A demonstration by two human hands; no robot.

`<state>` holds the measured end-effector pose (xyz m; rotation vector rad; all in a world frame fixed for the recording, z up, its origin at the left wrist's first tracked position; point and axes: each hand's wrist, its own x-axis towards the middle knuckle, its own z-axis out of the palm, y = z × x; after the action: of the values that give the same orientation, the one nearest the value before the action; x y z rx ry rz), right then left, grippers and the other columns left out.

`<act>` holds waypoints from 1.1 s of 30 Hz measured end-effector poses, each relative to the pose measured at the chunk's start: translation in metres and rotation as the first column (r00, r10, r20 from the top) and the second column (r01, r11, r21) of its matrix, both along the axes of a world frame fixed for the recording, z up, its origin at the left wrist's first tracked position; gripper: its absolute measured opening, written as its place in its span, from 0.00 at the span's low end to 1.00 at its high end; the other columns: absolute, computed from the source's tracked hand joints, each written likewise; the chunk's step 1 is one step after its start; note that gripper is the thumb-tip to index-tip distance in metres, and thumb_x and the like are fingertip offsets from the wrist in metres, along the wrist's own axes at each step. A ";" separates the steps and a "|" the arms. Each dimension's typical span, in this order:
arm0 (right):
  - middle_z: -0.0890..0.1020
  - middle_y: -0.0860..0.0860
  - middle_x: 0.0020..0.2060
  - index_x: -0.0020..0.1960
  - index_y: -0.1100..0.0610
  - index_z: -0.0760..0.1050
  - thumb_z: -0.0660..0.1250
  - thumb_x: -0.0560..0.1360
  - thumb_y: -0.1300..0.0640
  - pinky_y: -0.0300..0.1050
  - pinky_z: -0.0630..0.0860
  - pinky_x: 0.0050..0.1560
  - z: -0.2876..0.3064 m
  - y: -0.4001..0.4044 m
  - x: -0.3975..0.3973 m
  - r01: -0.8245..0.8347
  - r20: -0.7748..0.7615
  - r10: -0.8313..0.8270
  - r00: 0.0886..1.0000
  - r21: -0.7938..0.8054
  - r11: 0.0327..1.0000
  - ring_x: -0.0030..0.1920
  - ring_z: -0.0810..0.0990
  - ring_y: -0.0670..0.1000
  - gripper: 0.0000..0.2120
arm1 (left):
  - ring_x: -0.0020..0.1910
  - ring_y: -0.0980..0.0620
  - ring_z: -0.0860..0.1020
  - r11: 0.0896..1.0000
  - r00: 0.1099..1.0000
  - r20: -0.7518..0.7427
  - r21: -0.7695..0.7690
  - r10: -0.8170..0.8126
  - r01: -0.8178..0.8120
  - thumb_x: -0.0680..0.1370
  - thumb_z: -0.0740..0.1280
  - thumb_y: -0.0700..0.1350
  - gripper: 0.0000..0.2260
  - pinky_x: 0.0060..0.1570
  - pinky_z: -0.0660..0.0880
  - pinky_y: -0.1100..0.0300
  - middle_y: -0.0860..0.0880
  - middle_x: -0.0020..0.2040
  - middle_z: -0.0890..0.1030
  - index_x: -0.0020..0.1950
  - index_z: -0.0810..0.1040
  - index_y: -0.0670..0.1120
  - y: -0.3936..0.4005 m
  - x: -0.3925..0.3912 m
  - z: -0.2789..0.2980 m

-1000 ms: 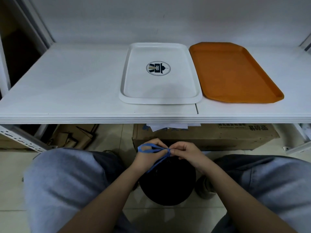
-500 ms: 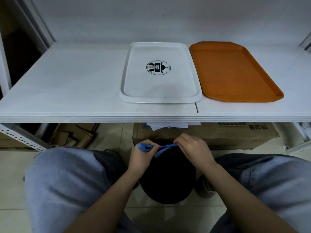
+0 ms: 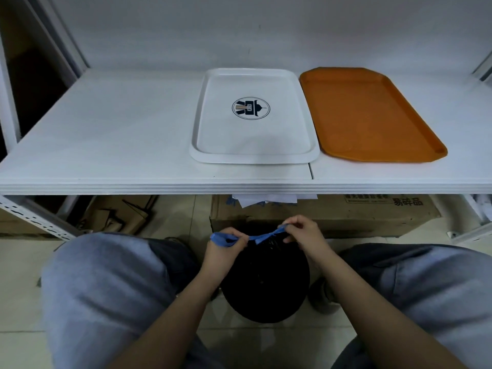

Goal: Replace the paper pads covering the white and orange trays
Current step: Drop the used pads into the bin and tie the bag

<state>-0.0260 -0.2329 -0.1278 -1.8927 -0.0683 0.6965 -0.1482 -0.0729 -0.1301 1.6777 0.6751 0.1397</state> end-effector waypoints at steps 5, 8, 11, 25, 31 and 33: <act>0.82 0.49 0.38 0.42 0.52 0.77 0.67 0.76 0.62 0.37 0.73 0.35 0.000 -0.006 -0.001 -0.028 0.216 0.048 0.975 -0.097 0.995 0.30 0.78 0.45 0.07 | 0.35 0.54 0.78 1.000 0.998 -0.057 0.016 -0.009 0.009 0.76 0.69 0.39 0.09 0.36 0.75 0.65 0.49 0.35 0.80 0.36 0.78 0.45 0.003 -0.005 -0.008; 0.80 0.43 0.34 0.45 0.51 0.78 0.66 0.76 0.60 0.39 0.73 0.33 0.003 -0.005 -0.005 -0.062 0.379 0.165 0.910 -0.268 0.961 0.32 0.79 0.44 0.05 | 0.38 0.51 0.80 0.995 0.993 -0.106 0.095 0.051 -0.041 0.76 0.69 0.41 0.09 0.39 0.77 0.55 0.51 0.36 0.81 0.35 0.78 0.47 0.004 -0.007 -0.015; 0.80 0.44 0.35 0.47 0.49 0.79 0.66 0.77 0.58 0.44 0.76 0.36 0.004 -0.005 -0.009 -0.057 0.460 0.242 0.854 -0.380 0.923 0.35 0.80 0.46 0.05 | 0.38 0.50 0.80 0.992 0.992 -0.121 0.127 0.035 -0.020 0.76 0.70 0.42 0.09 0.39 0.78 0.53 0.51 0.35 0.82 0.35 0.79 0.48 0.004 -0.008 -0.016; 0.72 0.46 0.63 0.71 0.48 0.62 0.70 0.73 0.50 0.45 0.74 0.60 -0.025 0.003 -0.031 -0.359 0.194 0.438 0.878 -0.338 0.870 0.63 0.73 0.48 0.30 | 0.52 0.50 0.78 0.885 0.957 -0.067 -0.367 0.282 -0.287 0.81 0.59 0.50 0.16 0.49 0.74 0.58 0.46 0.58 0.78 0.65 0.70 0.43 -0.002 0.002 0.003; 0.79 0.45 0.49 0.49 0.51 0.75 0.65 0.76 0.64 0.35 0.73 0.52 -0.034 0.002 -0.027 -0.287 0.160 0.297 0.941 -0.081 0.954 0.52 0.76 0.41 0.09 | 0.57 0.52 0.75 0.993 0.998 -0.021 -0.104 0.054 -0.056 0.80 0.62 0.44 0.19 0.46 0.73 0.69 0.49 0.60 0.75 0.70 0.65 0.48 -0.014 -0.001 -0.013; 0.78 0.48 0.46 0.48 0.56 0.76 0.62 0.77 0.67 0.28 0.72 0.44 -0.029 -0.001 -0.026 -0.235 0.103 0.235 0.967 -0.015 0.972 0.47 0.76 0.42 0.09 | 0.57 0.46 0.76 0.952 0.983 -0.183 -0.297 0.019 -0.073 0.81 0.61 0.44 0.13 0.46 0.74 0.64 0.45 0.58 0.77 0.64 0.73 0.45 -0.023 0.004 -0.015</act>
<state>-0.0520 -0.2336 -0.1566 -1.9416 -0.3636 0.7559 -0.1439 -0.0954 -0.1451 1.3887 0.8268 -0.0796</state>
